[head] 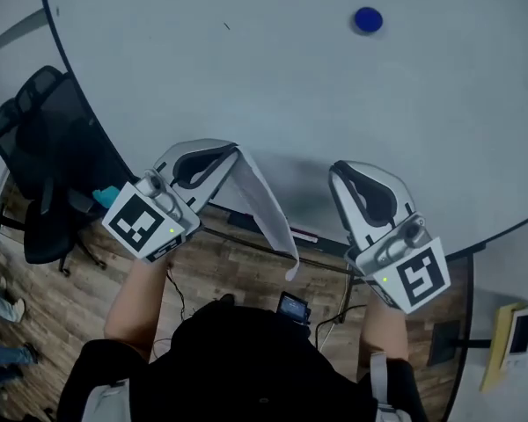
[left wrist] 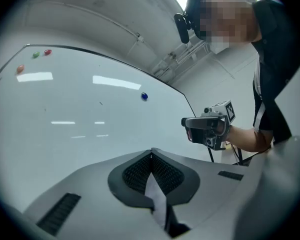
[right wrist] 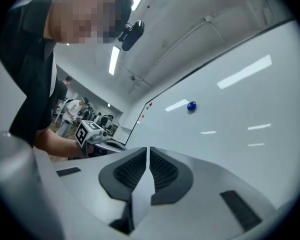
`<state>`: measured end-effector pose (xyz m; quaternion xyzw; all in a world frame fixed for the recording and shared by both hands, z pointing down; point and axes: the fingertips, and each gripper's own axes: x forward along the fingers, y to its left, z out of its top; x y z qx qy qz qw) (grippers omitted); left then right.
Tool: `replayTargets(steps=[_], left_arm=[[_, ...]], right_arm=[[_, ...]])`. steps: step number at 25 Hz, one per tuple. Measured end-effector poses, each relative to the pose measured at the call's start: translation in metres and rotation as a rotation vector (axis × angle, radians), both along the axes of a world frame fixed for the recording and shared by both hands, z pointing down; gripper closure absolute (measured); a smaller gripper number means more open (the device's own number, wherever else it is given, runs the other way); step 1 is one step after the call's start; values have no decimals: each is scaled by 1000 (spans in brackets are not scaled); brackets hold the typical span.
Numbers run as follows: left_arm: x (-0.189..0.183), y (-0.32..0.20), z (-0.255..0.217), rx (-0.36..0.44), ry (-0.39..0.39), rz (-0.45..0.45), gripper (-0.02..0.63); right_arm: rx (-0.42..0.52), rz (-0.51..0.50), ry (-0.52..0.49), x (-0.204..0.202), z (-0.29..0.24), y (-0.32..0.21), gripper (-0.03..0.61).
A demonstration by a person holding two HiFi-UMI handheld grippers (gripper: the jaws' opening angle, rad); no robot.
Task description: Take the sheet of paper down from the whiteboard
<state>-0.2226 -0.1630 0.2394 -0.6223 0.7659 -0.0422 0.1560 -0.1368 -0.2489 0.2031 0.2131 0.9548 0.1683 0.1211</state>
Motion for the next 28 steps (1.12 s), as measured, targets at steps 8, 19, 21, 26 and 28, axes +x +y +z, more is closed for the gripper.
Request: replayTargets(steps=[8,19,21,26,28], left_arm=[[8,0,98,-93,159,32,603],[24,2,261,-281,430,54,603],[24,4,285,-294,460,44,603],[23,19,329,-283,458,-14,603],[23,25,341,-260,466,-35,603]], right_arm=[[-185,47,150,9,113,-38,549],[-265,96,458,23,284,-45,551],[-289,97,511,27,313,-42,552],[-340,65,596,39,365,-24,552],[-348,67,613,43,382,-24,552]])
